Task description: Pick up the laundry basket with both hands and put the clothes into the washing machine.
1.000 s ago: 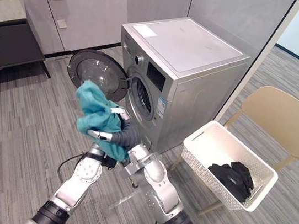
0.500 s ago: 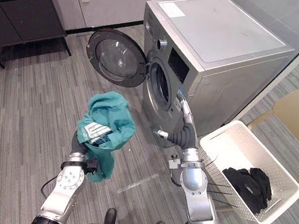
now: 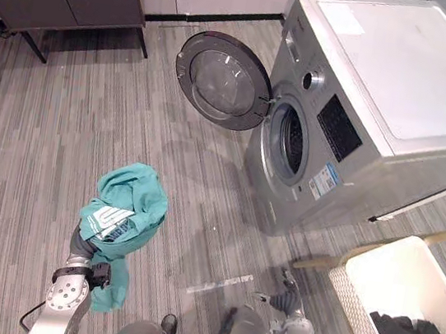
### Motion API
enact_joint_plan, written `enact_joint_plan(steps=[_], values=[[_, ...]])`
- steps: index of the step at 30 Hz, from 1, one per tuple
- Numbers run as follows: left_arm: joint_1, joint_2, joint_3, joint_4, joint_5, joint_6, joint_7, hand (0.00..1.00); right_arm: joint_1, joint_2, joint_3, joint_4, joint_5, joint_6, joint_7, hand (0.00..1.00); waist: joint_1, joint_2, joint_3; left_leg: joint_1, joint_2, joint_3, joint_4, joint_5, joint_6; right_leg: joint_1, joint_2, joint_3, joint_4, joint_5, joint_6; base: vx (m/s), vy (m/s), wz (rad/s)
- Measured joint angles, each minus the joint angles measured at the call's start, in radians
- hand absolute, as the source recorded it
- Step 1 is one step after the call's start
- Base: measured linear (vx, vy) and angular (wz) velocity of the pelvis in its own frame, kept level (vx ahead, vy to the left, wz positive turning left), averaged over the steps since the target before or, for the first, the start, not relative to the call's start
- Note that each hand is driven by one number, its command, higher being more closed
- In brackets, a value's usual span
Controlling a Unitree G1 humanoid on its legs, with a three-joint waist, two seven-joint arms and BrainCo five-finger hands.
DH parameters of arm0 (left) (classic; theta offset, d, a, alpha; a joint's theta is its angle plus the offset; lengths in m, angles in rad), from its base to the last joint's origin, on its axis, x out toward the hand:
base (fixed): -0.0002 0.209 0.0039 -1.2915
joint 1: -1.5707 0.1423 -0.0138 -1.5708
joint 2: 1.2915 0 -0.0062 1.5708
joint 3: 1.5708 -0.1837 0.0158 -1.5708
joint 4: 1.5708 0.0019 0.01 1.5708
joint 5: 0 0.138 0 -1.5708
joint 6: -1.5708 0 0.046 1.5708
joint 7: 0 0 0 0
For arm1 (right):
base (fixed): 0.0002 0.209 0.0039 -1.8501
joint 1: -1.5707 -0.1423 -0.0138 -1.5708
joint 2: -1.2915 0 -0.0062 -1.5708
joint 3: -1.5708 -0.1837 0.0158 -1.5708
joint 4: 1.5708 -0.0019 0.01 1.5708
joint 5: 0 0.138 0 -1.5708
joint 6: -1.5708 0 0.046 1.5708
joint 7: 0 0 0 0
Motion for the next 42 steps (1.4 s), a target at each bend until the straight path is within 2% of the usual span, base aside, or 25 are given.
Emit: enact_joint_plan(steps=[1,2,3,6,7,9,10,12,13,16,17,19,20,21,23,24,26,28,30,31,33,36,38,40,42], values=[[-0.003,-0.002,-0.008,0.000,0.001,0.001,-0.001,1.00,0.003,-0.001,-0.002,0.008,0.005,0.004,-0.006,0.00,-0.008,0.001,0.002,0.020,0.000,-0.011,-0.006,-0.006,-0.010,-0.004,0.000,0.004,-0.027,0.060,-0.015,0.57,-0.165,1.06],[-0.002,-0.011,-0.034,0.003,0.001,0.002,-0.001,1.00,0.022,0.001,-0.002,0.016,0.009,0.010,-0.019,0.00,-0.013,0.006,0.005,0.060,0.005,-0.015,0.006,-0.018,-0.030,0.012,-0.005,0.010,-0.006,0.150,-0.100,0.61,-0.181,0.73],[-0.009,-0.034,-0.048,-0.008,0.001,0.004,-0.002,1.00,0.018,0.006,0.000,0.013,0.015,0.012,-0.022,0.00,-0.009,0.032,0.009,0.055,0.032,0.006,0.072,-0.012,-0.055,0.033,-0.004,-0.026,0.052,0.097,-0.114,0.61,-0.182,0.62],[-0.016,-0.076,-0.073,-0.021,0.001,0.004,-0.023,1.00,0.028,0.035,0.010,-0.036,0.027,0.011,-0.022,0.00,-0.010,0.040,0.015,-0.035,0.080,0.082,0.446,0.071,-0.159,0.154,0.020,-0.083,0.083,0.005,-0.133,0.66,-0.225,0.36],[0.001,-0.094,-0.072,-0.048,0.001,0.003,-0.025,1.00,0.041,0.038,0.025,-0.084,0.029,0.008,-0.023,0.00,-0.001,0.038,0.017,-0.111,0.127,0.113,0.675,0.213,-0.169,0.242,0.052,-0.074,0.053,-0.035,-0.139,0.51,-0.155,-0.30],[0.024,-0.094,-0.078,-0.077,0.000,-0.001,-0.037,1.00,0.041,0.044,0.035,-0.134,0.047,0.004,-0.034,0.00,0.022,0.043,0.015,-0.224,0.214,0.178,0.938,0.196,-0.133,0.329,0.098,-0.046,0.019,-0.071,-0.155,0.46,-0.109,-0.58],[0.022,-0.094,-0.079,-0.087,-0.001,-0.001,-0.042,1.00,0.039,0.045,0.037,-0.155,0.054,0.003,-0.049,0.00,0.031,0.033,0.017,-0.302,0.245,0.223,1.002,0.161,-0.080,0.370,0.110,-0.015,-0.014,-0.082,-0.153,0.42,-0.072,-0.62],[0.019,-0.100,-0.079,-0.089,-0.001,-0.001,-0.043,1.00,0.039,0.046,0.042,-0.164,0.067,0.007,-0.055,0.00,0.052,0.021,0.021,-0.389,0.267,0.268,0.973,0.106,-0.051,0.416,0.111,0.034,-0.053,-0.085,-0.149,0.43,-0.025,-0.73],[0.030,-0.106,-0.079,-0.090,-0.002,0.000,-0.042,1.00,0.039,0.047,0.041,-0.164,0.069,0.012,-0.066,0.00,0.065,0.020,0.022,-0.420,0.267,0.271,0.849,0.063,-0.054,0.446,0.111,0.078,-0.075,-0.087,-0.146,0.37,0.062,-0.90],[0.034,-0.115,-0.077,-0.090,-0.001,0.003,-0.040,1.00,0.036,0.060,0.045,-0.165,0.068,0.013,-0.074,0.00,0.083,0.007,0.026,-0.408,0.224,0.193,0.559,0.042,-0.072,0.473,0.106,0.174,-0.071,-0.103,-0.119,0.32,0.163,-1.03],[0.032,-0.115,-0.082,-0.090,-0.001,0.002,-0.038,1.00,0.033,0.067,0.047,-0.168,0.067,0.010,-0.080,0.00,0.086,0.015,0.019,-0.373,0.186,0.124,0.387,0.056,-0.087,0.468,0.102,0.224,-0.043,-0.126,-0.086,0.31,0.256,-1.37],[0.046,-0.122,-0.100,-0.090,-0.001,0.001,-0.036,1.00,0.043,0.065,0.046,-0.166,0.066,0.007,-0.091,0.00,0.083,0.048,-0.002,-0.334,0.197,0.056,0.259,0.172,-0.136,0.463,0.130,0.298,0.006,-0.193,-0.033,0.30,0.328,-1.42],[0.042,-0.103,-0.111,-0.075,0.000,0.005,-0.039,1.00,0.039,0.086,0.044,-0.141,0.065,0.011,-0.092,0.00,0.067,0.017,-0.009,-0.325,0.197,0.082,0.306,0.111,-0.159,0.444,0.114,0.339,0.047,-0.224,-0.002,0.33,0.409,-1.33],[0.036,-0.085,-0.117,-0.074,0.000,0.007,-0.040,1.00,0.055,0.107,0.047,-0.136,0.065,0.012,-0.089,0.00,0.060,-0.024,-0.033,-0.308,0.185,0.140,0.312,0.081,-0.139,0.417,0.084,0.388,0.063,-0.225,0.006,0.25,0.328,-1.10],[0.041,-0.066,-0.110,-0.067,0.000,0.007,-0.038,1.00,0.049,0.129,0.052,-0.109,0.065,0.010,-0.089,0.00,0.059,-0.057,-0.052,-0.274,0.184,0.241,0.319,0.046,-0.119,0.406,0.066,0.479,0.044,-0.207,0.045,0.20,0.290,-1.46],[0.042,-0.049,-0.106,-0.056,0.000,0.007,-0.039,1.00,0.027,0.129,0.053,-0.061,0.065,0.009,-0.088,0.00,0.055,-0.066,-0.057,-0.248,0.188,0.307,0.320,0.035,-0.105,0.395,0.051,0.511,0.029,-0.181,0.081,0.14,0.276,-1.59],[0.043,-0.039,-0.077,-0.044,0.000,0.007,-0.039,1.00,-0.017,0.121,0.054,0.016,0.064,0.012,-0.087,0.00,0.052,-0.064,-0.057,-0.201,0.194,0.390,0.294,0.029,-0.096,0.362,0.032,0.471,0.019,-0.126,0.101,0.06,0.204,-1.69],[0.041,-0.037,-0.031,-0.033,0.000,0.007,-0.036,1.00,-0.052,0.110,0.056,0.072,0.054,0.015,-0.086,0.00,0.049,-0.058,-0.053,-0.149,0.202,0.486,0.243,0.027,-0.092,0.323,-0.004,0.299,0.008,-0.082,0.086,0.03,0.135,-1.67],[0.028,-0.023,0.001,0.003,0.000,0.008,-0.020,1.00,-0.083,0.094,0.057,0.126,0.046,0.018,-0.085,0.00,0.051,-0.050,-0.047,-0.097,0.205,0.569,0.200,0.026,-0.090,0.295,-0.057,-0.020,0.012,-0.061,0.053,0.03,0.037,-1.37],[0.025,-0.017,0.004,0.015,0.000,0.013,-0.019,1.00,-0.081,0.087,0.057,0.138,0.045,0.019,-0.085,0.00,0.048,-0.050,-0.047,-0.090,0.203,0.577,0.199,0.026,-0.090,0.300,-0.070,-0.094,0.013,-0.065,0.029,0.04,-0.056,-0.89],[0.011,-0.016,-0.003,0.031,0.000,0.021,-0.020,1.00,-0.075,0.065,0.054,0.142,0.045,0.019,-0.086,0.00,0.034,-0.038,-0.040,-0.084,0.209,0.568,0.215,0.026,-0.090,0.312,-0.061,-0.098,0.002,-0.068,0.025,0.05,-0.111,-0.31],[0.000,-0.033,-0.005,0.041,0.001,0.022,-0.021,1.00,-0.052,0.038,0.052,0.158,0.046,0.021,-0.087,0.00,0.019,-0.008,-0.018,-0.134,0.281,0.537,0.443,0.033,-0.079,0.361,-0.035,-0.091,0.006,-0.104,0.013,0.07,-0.106,-0.18],[0.011,-0.034,-0.005,0.053,0.000,0.023,-0.021,1.00,-0.036,0.036,0.053,0.165,0.047,0.028,-0.091,0.00,0.027,-0.006,-0.003,-0.183,0.325,0.453,0.652,0.121,0.021,0.425,-0.007,-0.054,0.003,-0.127,-0.004,0.11,-0.101,-0.45],[0.005,-0.029,-0.008,0.071,0.000,0.023,-0.020,1.00,-0.044,0.039,0.052,0.166,0.050,0.030,-0.092,0.00,0.048,-0.022,0.006,-0.247,0.301,0.357,0.700,0.061,-0.020,0.436,-0.006,-0.019,-0.001,-0.138,-0.017,0.10,-0.052,-0.50],[0.004,-0.023,-0.016,0.072,-0.001,0.023,-0.018,1.00,-0.059,0.025,0.046,0.173,0.058,0.031,-0.094,0.00,0.051,-0.027,0.010,-0.297,0.225,0.241,0.607,-0.006,-0.052,0.431,-0.008,0.013,-0.004,-0.138,-0.017,0.11,0.010,-0.50]])
